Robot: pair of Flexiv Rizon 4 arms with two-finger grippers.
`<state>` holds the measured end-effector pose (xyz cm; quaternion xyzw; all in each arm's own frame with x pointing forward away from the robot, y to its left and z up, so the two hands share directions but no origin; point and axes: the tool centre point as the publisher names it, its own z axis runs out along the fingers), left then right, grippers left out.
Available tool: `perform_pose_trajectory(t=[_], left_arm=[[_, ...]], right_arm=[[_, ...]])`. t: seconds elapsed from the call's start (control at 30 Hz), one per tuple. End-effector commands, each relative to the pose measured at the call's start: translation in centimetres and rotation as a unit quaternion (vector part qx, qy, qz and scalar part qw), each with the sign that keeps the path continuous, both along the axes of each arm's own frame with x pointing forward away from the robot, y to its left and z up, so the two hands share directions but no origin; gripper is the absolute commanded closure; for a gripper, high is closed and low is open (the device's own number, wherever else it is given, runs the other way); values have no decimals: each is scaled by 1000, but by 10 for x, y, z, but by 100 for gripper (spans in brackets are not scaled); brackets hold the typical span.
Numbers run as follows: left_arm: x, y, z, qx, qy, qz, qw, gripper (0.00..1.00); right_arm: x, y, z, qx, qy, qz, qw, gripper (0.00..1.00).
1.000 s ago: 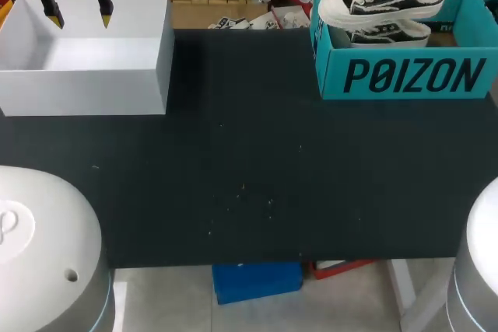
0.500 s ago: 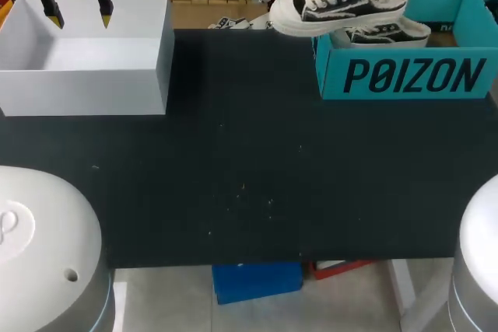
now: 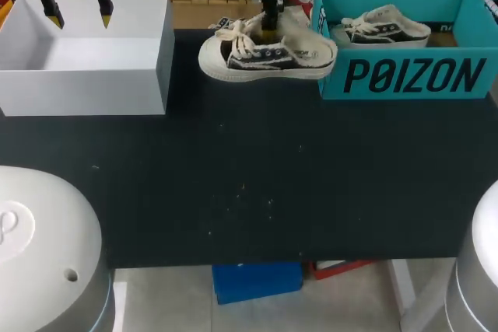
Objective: Take the shoe out of the shoebox, open the shoe tongue, remove and reinsert the insole, then place the shoe into the shoebox
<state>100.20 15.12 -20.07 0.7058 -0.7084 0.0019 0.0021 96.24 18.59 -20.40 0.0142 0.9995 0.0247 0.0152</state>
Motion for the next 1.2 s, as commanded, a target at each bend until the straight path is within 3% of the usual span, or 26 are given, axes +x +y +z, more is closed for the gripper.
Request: perform_pose_trajectory(t=[0.03,0.47,0.97,1.2], left_arm=[[-1,-1,1,2,1,1,1000,0],[-1,-1,1,2,1,1,1000,0],[-1,-1,1,2,1,1,1000,0],[-1,-1,1,2,1,1,1000,0]], right_arm=[[-11,27,-26,4,4,-3,1000,100],[-47,72,-84,64,38,20,997,100],[-78,91,-142,76,113,53,989,100],[-92,92,-160,78,136,53,986,100]])
